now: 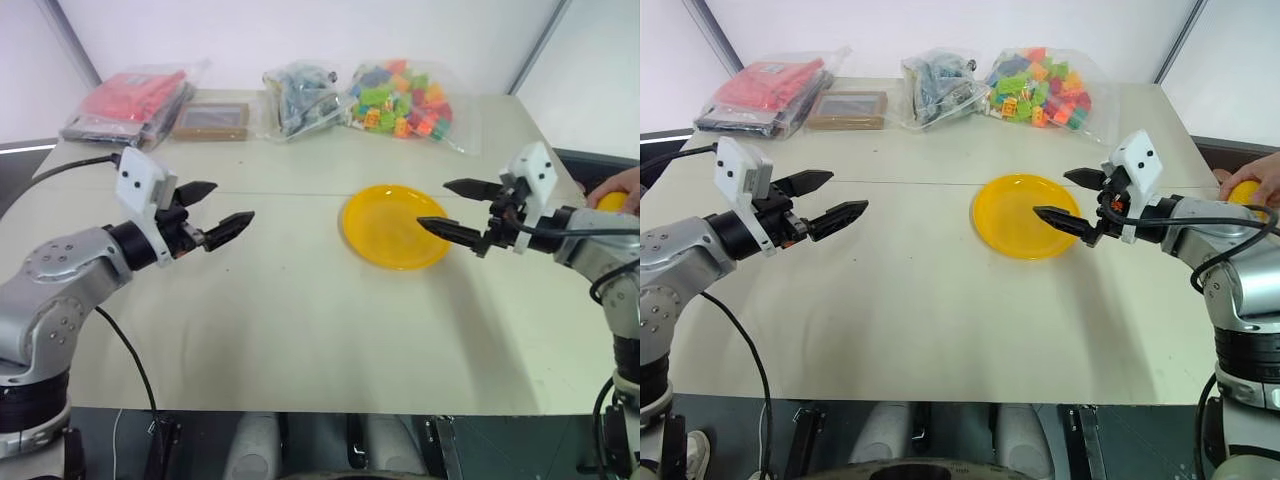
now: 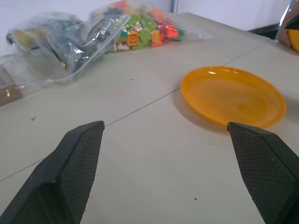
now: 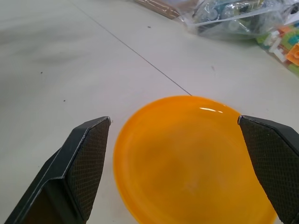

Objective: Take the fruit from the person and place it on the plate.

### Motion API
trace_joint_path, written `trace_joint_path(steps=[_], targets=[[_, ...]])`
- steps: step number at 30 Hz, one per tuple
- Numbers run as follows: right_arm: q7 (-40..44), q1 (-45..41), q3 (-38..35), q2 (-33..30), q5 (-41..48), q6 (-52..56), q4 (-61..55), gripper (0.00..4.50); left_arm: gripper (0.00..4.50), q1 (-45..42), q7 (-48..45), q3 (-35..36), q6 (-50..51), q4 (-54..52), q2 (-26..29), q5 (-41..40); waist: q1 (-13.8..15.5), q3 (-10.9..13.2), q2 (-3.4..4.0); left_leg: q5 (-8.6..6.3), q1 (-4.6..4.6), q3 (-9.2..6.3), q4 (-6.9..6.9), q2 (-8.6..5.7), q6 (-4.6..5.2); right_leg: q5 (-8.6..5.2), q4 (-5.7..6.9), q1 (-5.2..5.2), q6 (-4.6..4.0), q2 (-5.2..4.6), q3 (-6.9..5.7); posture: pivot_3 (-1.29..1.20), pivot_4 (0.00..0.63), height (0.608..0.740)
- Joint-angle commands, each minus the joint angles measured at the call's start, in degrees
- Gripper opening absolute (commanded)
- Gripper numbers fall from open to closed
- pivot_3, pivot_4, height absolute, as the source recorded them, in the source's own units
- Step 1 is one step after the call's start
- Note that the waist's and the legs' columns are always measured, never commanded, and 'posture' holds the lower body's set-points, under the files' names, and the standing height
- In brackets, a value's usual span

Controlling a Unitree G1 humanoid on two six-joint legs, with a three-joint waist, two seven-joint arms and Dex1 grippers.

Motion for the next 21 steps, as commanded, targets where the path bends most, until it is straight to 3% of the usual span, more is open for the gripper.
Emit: trace_joint_path(steps=[1,21], targets=[[-0.5,-0.2,-2.3,-0.6,1.0,0.1,-2.3,4.5,4.41,-1.2,-0.4,0.0,-1.3,-0.8,-0.1,-0.1,0.0,0.0,0.0,0.0,0.0,0.0,0.0,0.0,0.0,0.0,0.0,0.0,0.0,0.0,0.0,0.0,0.15,0.731],[-1.6,1.1,-3.7,-0.9,1.8,0.8,-3.2,4.5,4.41,-2.5,-0.9,0.2,-0.5,-0.6,-0.5,-1.4,0.0,0.0,0.0,0.0,0.0,0.0,0.0,0.0,0.0,0.0,0.0,0.0,0.0,0.01,0.0,0.0,0.15,0.731]])
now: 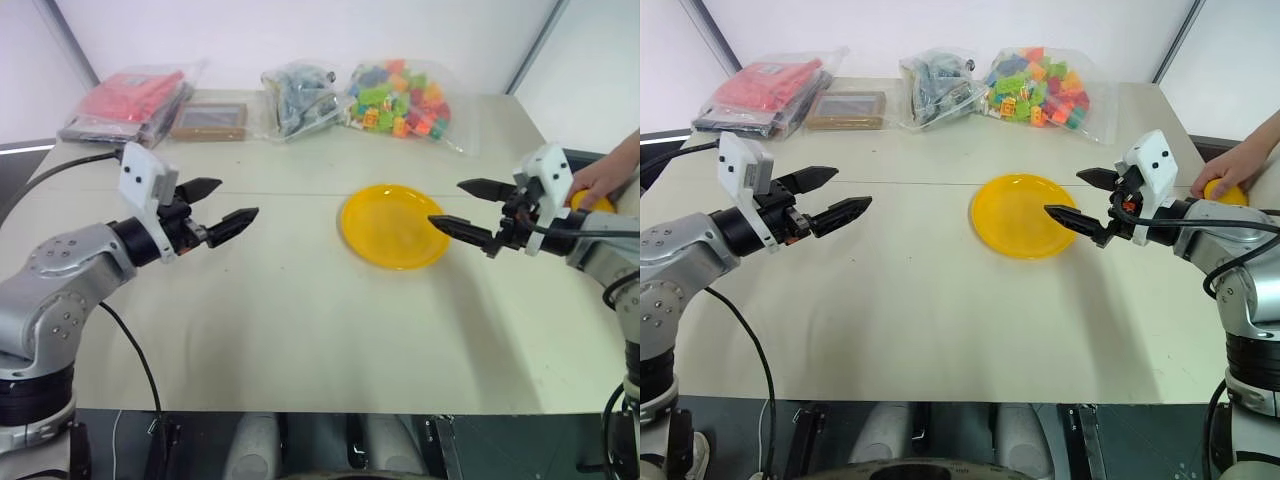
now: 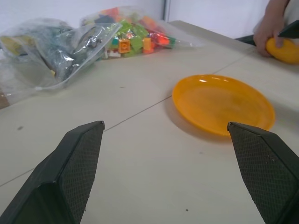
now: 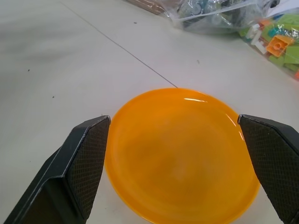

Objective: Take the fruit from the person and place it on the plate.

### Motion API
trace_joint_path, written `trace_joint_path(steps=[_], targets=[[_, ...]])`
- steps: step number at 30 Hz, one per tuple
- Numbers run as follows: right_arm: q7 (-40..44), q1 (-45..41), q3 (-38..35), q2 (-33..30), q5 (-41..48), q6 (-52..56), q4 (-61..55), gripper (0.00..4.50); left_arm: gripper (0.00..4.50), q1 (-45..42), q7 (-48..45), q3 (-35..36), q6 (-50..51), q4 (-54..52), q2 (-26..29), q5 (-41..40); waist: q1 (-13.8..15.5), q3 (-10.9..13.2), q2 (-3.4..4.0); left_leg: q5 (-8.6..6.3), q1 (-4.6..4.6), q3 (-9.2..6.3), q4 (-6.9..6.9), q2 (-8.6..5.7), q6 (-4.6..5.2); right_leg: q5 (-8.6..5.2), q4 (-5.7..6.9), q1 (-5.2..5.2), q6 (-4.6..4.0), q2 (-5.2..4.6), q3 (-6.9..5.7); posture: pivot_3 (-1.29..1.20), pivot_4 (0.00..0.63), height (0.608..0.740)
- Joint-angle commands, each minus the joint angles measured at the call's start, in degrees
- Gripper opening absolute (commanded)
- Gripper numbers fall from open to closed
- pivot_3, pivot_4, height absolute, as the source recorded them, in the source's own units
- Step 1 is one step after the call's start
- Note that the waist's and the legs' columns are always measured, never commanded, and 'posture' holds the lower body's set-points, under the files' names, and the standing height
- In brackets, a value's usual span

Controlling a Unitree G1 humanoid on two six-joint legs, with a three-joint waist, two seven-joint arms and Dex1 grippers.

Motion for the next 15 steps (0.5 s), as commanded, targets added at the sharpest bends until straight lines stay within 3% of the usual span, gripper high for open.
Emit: trace_joint_path(steps=[1,15], targets=[[-0.3,-0.9,-1.1,0.1,1.2,-0.1,-2.2,4.5,4.41,-1.0,-0.1,0.5,-0.7,-1.4,0.4,-0.3,0.0,0.0,0.0,0.0,0.0,0.0,0.0,0.0,0.0,0.0,0.0,0.0,0.0,0.0,0.0,0.0,0.15,0.731],[-0.8,-0.9,-0.7,0.4,1.4,-0.1,-2.3,4.5,4.41,-1.2,-0.1,0.0,-0.7,-1.2,0.4,-0.1,0.0,0.0,0.0,0.0,0.0,0.01,0.0,0.0,0.0,0.0,0.0,0.0,0.0,-0.01,0.0,0.0,0.15,0.731]])
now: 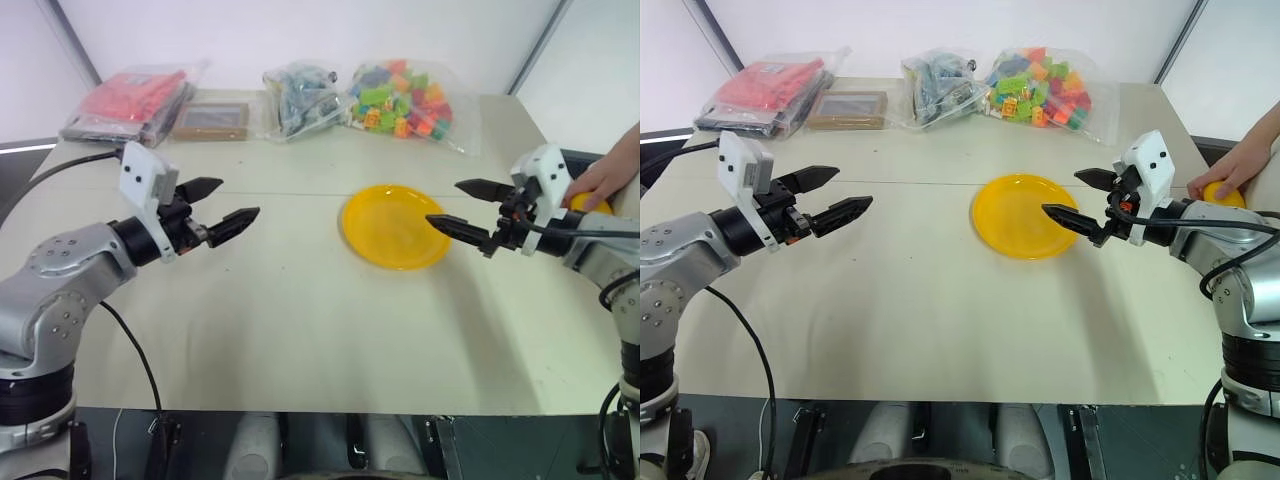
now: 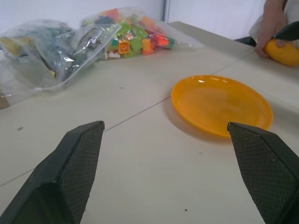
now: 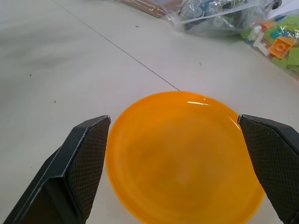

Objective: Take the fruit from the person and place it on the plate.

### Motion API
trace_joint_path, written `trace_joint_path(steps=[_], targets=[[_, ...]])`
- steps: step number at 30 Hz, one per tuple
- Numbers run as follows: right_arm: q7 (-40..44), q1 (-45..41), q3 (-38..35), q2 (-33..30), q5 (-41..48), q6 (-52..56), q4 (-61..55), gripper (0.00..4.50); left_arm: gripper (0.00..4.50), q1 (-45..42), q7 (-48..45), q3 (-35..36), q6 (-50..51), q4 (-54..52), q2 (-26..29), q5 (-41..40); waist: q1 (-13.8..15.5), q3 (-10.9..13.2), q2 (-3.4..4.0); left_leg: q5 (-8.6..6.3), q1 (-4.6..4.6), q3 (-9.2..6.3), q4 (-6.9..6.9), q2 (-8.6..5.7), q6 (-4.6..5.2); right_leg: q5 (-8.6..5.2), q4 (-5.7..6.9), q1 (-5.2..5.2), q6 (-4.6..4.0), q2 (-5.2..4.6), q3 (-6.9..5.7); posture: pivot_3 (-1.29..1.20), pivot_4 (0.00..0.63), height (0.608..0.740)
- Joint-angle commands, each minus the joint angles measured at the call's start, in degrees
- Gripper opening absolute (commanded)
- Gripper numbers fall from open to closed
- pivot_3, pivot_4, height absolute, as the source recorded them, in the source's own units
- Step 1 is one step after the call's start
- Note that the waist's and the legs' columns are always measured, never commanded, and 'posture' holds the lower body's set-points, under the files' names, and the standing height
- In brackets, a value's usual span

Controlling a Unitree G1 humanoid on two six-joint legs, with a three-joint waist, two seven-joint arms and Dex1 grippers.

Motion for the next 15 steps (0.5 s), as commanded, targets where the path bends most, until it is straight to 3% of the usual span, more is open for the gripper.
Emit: trace_joint_path(steps=[1,15], targets=[[-0.1,-0.9,-0.8,-0.3,0.8,-0.3,-2.3,4.5,4.41,-1.2,-0.1,0.2,-0.7,-1.2,0.4,-0.1,0.0,0.0,0.0,0.0,0.0,0.0,0.0,0.0,0.0,0.0,0.0,0.0,0.0,0.0,0.0,0.0,0.15,0.731],[-0.5,-0.8,-1.0,-0.4,0.9,0.2,-3.0,4.5,4.41,-1.9,0.4,-0.1,-0.9,-0.9,-0.1,-0.2,0.0,0.0,0.0,0.0,0.0,0.0,0.0,0.0,0.0,0.0,0.0,0.0,0.0,0.0,0.0,0.0,0.15,0.731]])
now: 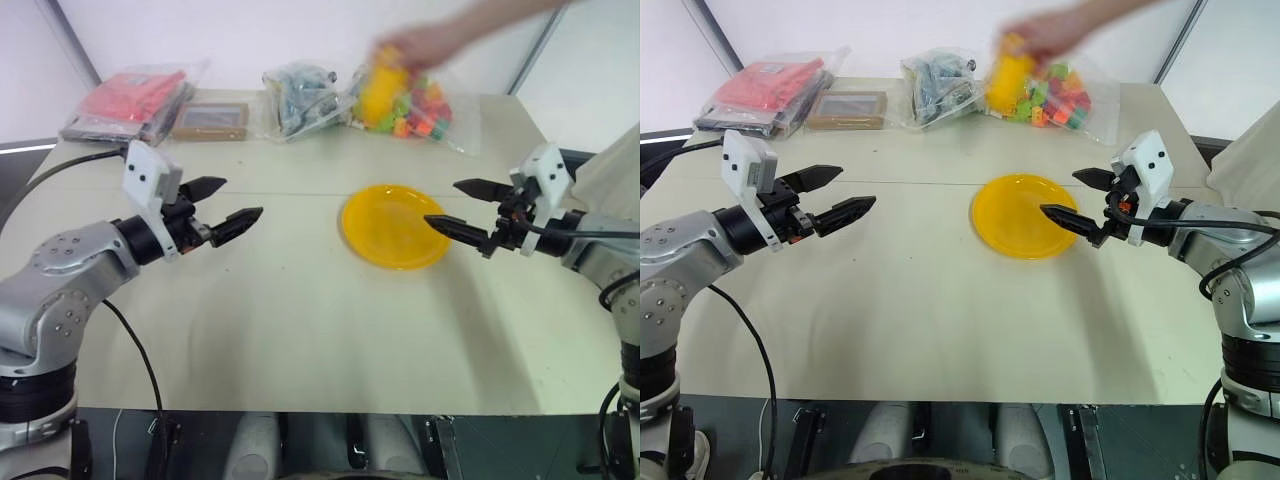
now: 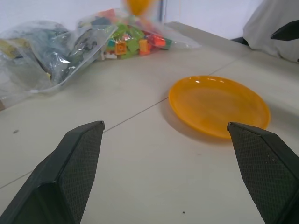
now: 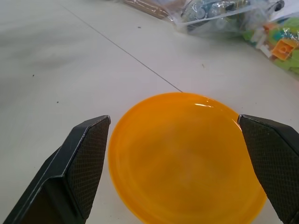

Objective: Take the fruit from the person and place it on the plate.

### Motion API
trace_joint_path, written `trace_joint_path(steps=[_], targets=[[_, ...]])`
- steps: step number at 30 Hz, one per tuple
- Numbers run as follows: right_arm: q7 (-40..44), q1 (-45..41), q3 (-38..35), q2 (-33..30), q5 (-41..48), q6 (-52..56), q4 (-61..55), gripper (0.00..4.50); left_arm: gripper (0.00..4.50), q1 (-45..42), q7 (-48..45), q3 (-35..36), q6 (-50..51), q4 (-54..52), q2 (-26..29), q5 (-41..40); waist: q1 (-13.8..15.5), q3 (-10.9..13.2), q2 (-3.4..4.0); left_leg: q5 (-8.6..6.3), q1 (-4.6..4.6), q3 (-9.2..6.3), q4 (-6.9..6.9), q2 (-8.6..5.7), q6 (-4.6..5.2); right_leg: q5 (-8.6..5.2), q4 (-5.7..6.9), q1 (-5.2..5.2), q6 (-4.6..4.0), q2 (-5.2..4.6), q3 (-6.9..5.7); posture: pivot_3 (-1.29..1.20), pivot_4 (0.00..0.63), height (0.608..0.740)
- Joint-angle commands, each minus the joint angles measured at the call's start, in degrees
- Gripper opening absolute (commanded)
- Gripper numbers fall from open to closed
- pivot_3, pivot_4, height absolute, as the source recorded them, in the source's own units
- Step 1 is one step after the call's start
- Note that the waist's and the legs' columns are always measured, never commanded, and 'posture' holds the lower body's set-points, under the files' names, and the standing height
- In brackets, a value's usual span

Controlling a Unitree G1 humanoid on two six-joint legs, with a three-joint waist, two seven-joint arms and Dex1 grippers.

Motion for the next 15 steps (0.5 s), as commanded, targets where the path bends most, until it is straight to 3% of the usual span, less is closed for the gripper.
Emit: trace_joint_path(steps=[1,9,15], targets=[[-0.3,-0.8,-1.1,-0.4,0.8,-0.1,-2.1,4.5,4.41,-1.3,0.3,0.6,-0.9,-1.0,-0.1,-0.1,0.0,0.0,0.0,0.0,0.0,0.0,0.0,0.0,0.0,0.0,0.0,0.0,0.0,0.0,0.0,0.0,0.15,0.731],[-1.4,-4.6,-0.2,1.8,2.6,0.7,-2.1,4.5,4.41,-8.8,6.5,3.8,-4.7,1.0,-8.1,-2.8,0.0,0.0,0.0,0.0,-0.01,-0.01,0.04,-0.01,0.0,0.01,0.0,0.02,0.01,0.0,0.0,0.0,0.15,0.731],[-2.5,-8.6,-0.2,3.8,5.5,2.5,-2.3,4.5,4.41,-11.8,11.0,2.0,-6.0,3.0,-12.5,-0.8,-0.2,0.0,0.0,0.0,0.0,-0.05,0.03,0.01,0.0,0.01,0.02,0.02,0.01,0.04,0.0,0.0,0.15,0.731]])
